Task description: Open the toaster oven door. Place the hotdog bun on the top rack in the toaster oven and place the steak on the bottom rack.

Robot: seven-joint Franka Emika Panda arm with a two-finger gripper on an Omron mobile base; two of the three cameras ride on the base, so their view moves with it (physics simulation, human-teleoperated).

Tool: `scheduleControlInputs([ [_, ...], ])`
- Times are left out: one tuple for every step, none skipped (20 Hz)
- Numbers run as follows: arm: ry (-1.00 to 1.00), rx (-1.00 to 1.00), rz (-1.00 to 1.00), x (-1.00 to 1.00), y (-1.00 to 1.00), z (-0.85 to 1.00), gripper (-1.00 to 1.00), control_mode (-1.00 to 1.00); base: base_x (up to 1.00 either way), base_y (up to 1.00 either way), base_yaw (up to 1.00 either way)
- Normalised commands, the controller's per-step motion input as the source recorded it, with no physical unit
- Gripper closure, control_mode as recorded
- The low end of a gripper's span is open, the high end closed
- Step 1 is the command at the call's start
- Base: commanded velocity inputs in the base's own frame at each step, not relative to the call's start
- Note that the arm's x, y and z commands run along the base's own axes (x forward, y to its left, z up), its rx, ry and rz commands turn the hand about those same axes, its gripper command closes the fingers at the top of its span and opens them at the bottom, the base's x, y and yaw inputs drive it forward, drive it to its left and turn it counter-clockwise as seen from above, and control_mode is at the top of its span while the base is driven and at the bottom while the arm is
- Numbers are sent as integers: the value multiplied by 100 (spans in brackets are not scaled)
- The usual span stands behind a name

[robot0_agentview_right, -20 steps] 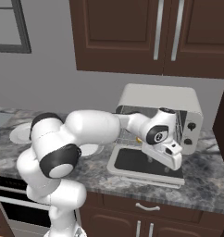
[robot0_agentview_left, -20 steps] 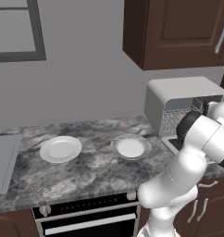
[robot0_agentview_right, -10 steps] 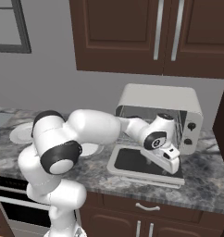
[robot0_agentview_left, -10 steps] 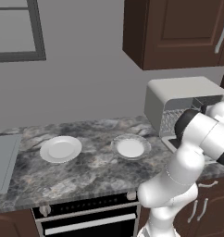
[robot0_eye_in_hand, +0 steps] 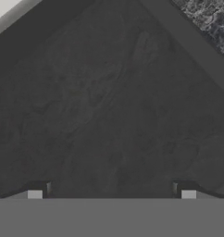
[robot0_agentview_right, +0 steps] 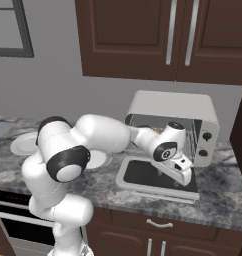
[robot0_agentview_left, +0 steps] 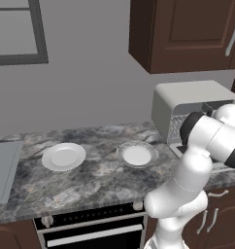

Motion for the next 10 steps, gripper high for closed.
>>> scheduleControlInputs([
  [0,0,0,32,0,-3,-100,-100,0,0,0],
  [0,0,0,32,0,-6,-100,-100,0,0,0],
  [0,0,0,32,0,-6,-100,-100,0,0,0],
  [0,0,0,32,0,-6,-100,-100,0,0,0],
  [0,0,0,32,0,-7,-100,-100,0,0,0],
  [0,0,0,31,0,-9,-100,-100,0,0,0],
  [0,0,0,31,1,-14,-100,-100,0,0,0],
  [0,0,0,34,1,-11,-100,-100,0,0,0],
  [0,0,0,37,2,-11,-100,-100,0,0,0],
  [0,0,0,38,1,-8,-100,-100,0,0,0],
])
